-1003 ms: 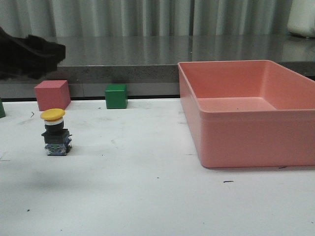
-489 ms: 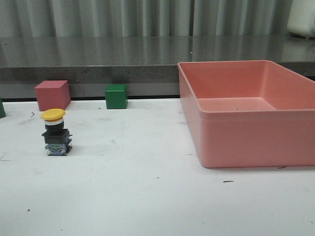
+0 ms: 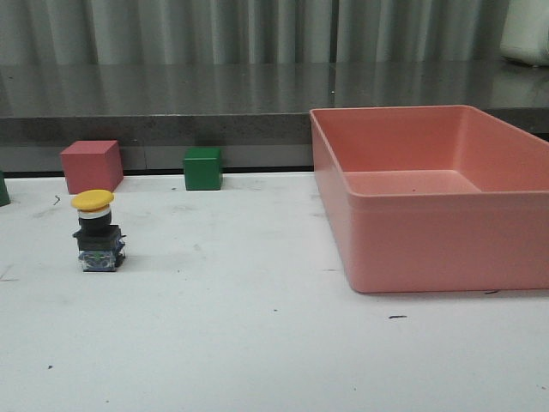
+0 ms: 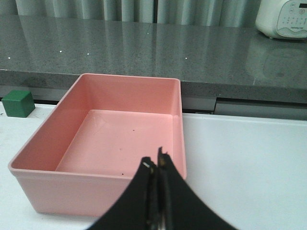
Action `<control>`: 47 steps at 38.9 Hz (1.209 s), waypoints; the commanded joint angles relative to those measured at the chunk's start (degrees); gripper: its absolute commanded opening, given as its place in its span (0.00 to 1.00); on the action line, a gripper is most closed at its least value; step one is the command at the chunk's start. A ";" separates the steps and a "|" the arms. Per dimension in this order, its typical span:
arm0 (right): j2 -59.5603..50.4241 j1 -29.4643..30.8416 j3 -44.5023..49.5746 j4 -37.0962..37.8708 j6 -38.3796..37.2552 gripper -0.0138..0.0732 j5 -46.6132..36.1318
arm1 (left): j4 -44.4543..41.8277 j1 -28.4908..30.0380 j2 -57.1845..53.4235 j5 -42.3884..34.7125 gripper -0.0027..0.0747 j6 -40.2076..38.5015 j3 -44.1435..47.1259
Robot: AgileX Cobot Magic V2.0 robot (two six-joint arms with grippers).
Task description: Place and stand button with both arms
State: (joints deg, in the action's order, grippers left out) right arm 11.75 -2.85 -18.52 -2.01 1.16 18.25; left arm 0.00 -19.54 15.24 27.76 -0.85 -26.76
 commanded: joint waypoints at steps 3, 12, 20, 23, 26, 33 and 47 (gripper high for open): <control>0.41 -0.13 -1.59 0.60 0.31 0.09 -4.77 | 0.87 -0.44 -2.17 -3.64 0.01 -0.46 -1.68; 0.41 -0.13 -1.59 0.60 0.31 0.09 -4.77 | 0.87 -0.44 -2.17 -3.64 0.01 -0.46 -1.68; 0.41 -0.13 -1.59 0.60 0.31 0.09 -4.77 | 2.60 -0.44 -2.17 -3.88 0.01 -0.46 -1.56; 0.41 -0.13 -1.59 0.60 0.31 0.09 -4.77 | 2.70 -0.44 -2.17 -5.84 0.01 -0.46 -0.28; 0.41 -0.13 -1.59 0.60 0.31 0.09 -4.77 | 2.70 0.86 -2.17 -9.84 0.01 -0.46 2.37; 0.41 -0.13 -1.59 0.60 0.31 0.09 -4.77 | 3.69 6.34 -6.52 -16.28 0.01 -0.46 11.81; 0.41 -0.13 -1.59 0.60 0.31 0.09 -4.76 | 7.26 18.40 -16.76 -22.57 0.01 -0.46 26.28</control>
State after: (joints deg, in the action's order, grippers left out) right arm 11.75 -2.85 -18.52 -2.01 1.16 18.25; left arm 6.46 -1.51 -0.15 12.98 -0.85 -0.72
